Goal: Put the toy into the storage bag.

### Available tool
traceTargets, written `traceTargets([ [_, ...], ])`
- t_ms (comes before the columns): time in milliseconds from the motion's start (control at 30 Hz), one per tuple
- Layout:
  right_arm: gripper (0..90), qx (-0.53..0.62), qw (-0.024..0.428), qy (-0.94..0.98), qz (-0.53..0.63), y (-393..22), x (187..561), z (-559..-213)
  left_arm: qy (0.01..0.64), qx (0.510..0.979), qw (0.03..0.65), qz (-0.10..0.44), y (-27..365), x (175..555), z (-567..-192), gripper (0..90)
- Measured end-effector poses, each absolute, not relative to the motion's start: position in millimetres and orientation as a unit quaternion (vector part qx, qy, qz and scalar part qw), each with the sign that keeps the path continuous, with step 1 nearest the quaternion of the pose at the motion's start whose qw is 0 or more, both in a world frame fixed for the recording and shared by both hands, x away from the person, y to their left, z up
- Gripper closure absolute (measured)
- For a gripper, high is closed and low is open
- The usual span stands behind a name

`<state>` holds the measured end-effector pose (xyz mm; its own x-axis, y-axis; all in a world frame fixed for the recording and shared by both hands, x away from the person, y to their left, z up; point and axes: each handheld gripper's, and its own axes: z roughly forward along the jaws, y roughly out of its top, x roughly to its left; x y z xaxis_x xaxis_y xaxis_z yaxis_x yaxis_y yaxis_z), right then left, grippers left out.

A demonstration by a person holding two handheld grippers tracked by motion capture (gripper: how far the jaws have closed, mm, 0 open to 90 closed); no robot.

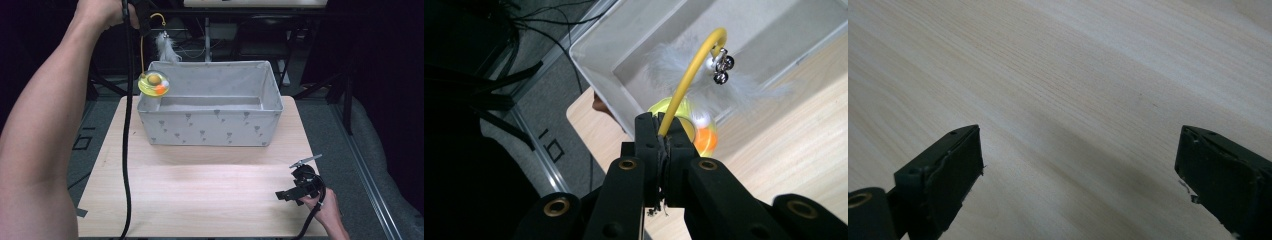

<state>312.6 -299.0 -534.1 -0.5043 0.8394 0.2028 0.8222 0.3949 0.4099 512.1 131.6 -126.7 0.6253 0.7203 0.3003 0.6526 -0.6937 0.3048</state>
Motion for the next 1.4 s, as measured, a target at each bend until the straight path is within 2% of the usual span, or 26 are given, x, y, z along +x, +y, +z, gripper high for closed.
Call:
traceTargets([
  [1100, 4.7, 0.498, 0.018, 0.834, 0.238, -299.6, 312.6, -534.2, 0.39, 0.893, 0.124, 0.188, 124.9, 541.8, -173.8, 88.7],
  [1400, 4.7, 0.497, 0.021, 0.836, 0.234, -299.2, 312.4, -533.8, 0.393, 0.896, 0.116, 0.174, 127.1, 548.1, -194.0, 88.8],
])
